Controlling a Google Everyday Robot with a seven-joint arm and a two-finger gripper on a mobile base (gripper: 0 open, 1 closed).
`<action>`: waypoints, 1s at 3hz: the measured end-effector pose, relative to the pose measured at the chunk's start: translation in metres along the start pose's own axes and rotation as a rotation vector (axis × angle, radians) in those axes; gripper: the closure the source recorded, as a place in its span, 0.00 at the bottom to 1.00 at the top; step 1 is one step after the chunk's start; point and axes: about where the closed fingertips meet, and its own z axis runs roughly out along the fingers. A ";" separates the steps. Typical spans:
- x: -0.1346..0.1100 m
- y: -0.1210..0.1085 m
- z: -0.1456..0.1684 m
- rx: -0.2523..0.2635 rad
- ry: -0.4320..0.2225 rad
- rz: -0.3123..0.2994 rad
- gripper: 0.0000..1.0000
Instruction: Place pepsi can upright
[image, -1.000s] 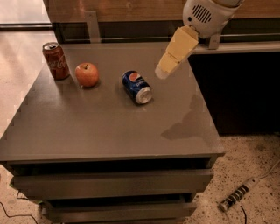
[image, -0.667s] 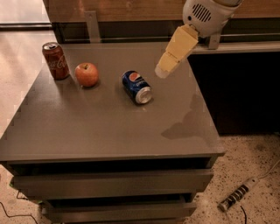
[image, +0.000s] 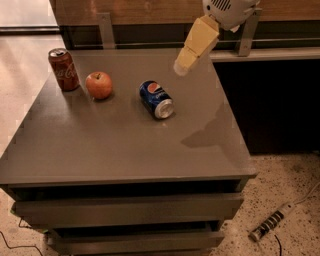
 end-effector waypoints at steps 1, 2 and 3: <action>-0.013 -0.007 0.013 -0.001 0.038 0.062 0.00; -0.028 -0.005 0.030 -0.031 0.040 0.092 0.00; -0.041 -0.002 0.053 -0.067 0.046 0.116 0.00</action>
Offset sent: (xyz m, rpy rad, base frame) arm 0.0341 0.0329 -0.0363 0.0263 0.1561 -0.1052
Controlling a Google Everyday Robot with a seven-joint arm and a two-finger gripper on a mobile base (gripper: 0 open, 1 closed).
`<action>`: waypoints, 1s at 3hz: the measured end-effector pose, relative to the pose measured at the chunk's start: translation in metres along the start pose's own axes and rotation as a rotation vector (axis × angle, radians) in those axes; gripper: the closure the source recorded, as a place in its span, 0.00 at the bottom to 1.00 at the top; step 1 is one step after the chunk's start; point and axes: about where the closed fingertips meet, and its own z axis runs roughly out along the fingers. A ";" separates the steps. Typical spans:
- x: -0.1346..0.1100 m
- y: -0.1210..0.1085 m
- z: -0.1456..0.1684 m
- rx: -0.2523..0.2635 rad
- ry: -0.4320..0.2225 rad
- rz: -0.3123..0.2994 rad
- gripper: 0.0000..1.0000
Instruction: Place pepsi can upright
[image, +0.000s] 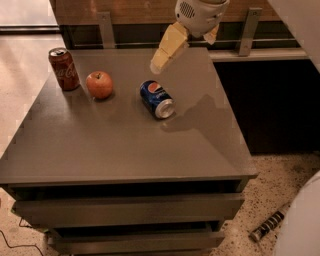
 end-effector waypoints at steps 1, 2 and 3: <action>-0.008 0.004 0.023 -0.027 0.028 0.015 0.00; -0.014 0.006 0.043 -0.034 0.060 0.045 0.00; -0.016 0.005 0.060 -0.033 0.093 0.093 0.00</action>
Offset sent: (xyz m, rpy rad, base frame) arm 0.0145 0.0221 -0.0602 -0.0562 0.1669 -0.0959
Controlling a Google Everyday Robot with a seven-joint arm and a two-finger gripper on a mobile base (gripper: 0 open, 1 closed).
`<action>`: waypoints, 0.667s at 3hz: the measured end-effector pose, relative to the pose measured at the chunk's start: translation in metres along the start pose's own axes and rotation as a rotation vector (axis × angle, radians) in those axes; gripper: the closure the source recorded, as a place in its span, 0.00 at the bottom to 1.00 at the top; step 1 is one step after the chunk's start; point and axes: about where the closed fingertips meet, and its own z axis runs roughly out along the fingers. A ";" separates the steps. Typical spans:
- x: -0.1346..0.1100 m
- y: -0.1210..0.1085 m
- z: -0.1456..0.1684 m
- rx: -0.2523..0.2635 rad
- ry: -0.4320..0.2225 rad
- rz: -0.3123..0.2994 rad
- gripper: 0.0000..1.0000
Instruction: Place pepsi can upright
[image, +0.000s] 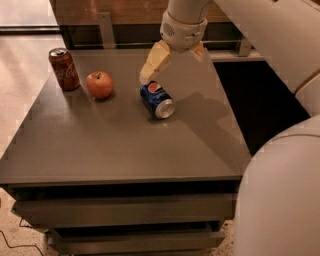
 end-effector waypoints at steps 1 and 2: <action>-0.003 0.002 0.014 0.010 0.028 0.032 0.00; -0.005 0.004 0.031 0.013 0.057 0.050 0.00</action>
Offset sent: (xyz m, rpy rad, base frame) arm -0.0039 0.0071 -0.0446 -0.0846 0.1128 -0.0719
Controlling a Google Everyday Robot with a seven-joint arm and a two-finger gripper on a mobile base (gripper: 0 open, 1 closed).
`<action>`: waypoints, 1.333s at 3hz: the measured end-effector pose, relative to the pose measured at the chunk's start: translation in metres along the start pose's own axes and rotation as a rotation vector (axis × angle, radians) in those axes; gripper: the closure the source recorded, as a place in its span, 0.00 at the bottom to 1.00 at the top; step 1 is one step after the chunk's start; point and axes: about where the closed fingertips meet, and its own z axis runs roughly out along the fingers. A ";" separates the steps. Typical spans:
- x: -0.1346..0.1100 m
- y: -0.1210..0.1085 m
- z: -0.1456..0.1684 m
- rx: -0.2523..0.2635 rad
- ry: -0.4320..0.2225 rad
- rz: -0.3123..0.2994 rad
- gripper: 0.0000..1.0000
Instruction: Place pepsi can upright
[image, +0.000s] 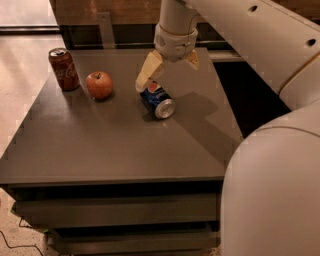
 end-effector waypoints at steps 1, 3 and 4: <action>-0.002 0.003 0.011 -0.001 0.021 -0.007 0.00; 0.000 0.007 0.039 -0.023 0.071 -0.027 0.00; 0.002 0.008 0.050 -0.038 0.087 -0.030 0.00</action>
Offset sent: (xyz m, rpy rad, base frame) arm -0.0128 -0.0001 -0.0285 -0.0589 0.0992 0.0267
